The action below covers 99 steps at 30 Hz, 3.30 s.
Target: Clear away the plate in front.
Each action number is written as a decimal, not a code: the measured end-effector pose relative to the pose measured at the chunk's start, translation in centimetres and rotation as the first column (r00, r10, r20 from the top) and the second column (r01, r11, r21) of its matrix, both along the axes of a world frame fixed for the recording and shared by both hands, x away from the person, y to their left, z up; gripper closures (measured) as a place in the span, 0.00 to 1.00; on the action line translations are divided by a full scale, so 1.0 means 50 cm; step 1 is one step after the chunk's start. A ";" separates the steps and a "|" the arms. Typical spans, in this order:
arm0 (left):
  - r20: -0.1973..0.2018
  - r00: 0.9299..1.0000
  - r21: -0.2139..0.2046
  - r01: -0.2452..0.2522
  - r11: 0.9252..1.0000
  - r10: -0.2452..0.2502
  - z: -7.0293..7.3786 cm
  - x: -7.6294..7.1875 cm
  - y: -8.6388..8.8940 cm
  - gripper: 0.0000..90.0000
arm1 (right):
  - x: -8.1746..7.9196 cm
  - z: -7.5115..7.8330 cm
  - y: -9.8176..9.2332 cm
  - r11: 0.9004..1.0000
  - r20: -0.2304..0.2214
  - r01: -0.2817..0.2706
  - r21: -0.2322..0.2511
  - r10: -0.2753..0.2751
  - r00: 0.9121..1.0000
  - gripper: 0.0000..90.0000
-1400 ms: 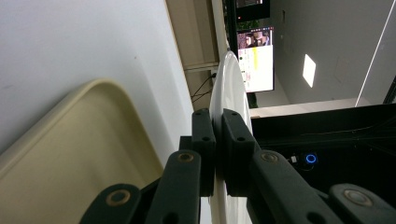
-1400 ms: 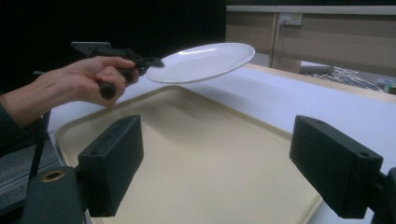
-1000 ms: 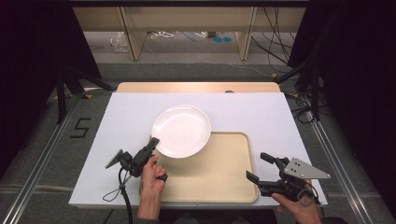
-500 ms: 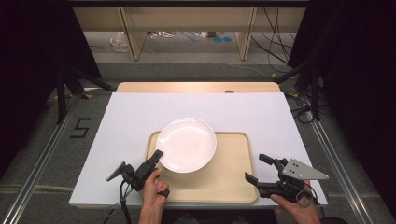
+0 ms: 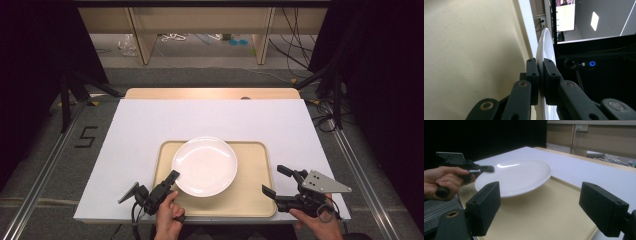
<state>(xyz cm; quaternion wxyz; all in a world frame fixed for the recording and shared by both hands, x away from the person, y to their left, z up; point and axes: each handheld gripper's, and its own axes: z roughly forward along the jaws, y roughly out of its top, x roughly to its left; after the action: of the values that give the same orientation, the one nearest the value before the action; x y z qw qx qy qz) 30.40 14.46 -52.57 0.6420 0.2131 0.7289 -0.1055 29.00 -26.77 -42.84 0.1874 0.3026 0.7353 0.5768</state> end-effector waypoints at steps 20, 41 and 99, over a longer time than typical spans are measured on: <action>-0.027 1.000 0.070 0.010 0.998 -0.008 -0.006 -0.005 -0.026 0.93 | 0.001 -0.001 0.000 1.000 0.046 -0.004 0.004 0.003 0.999 0.21; -0.065 0.998 0.269 0.037 0.963 -0.021 0.002 -0.002 -0.062 0.95 | -0.001 0.000 -0.001 1.000 0.002 -0.009 -0.015 0.009 1.000 0.22; 0.211 0.900 0.799 0.067 0.598 -0.382 0.149 -0.025 -0.047 0.17 | 0.002 -0.007 0.000 1.000 -0.007 -0.006 -0.007 0.006 1.000 0.20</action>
<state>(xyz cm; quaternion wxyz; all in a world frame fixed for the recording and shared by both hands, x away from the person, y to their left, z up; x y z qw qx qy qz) 29.13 12.10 -45.14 0.5903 0.5752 0.5377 0.1778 29.07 -26.76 -43.18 0.1844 0.3018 0.7389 0.5736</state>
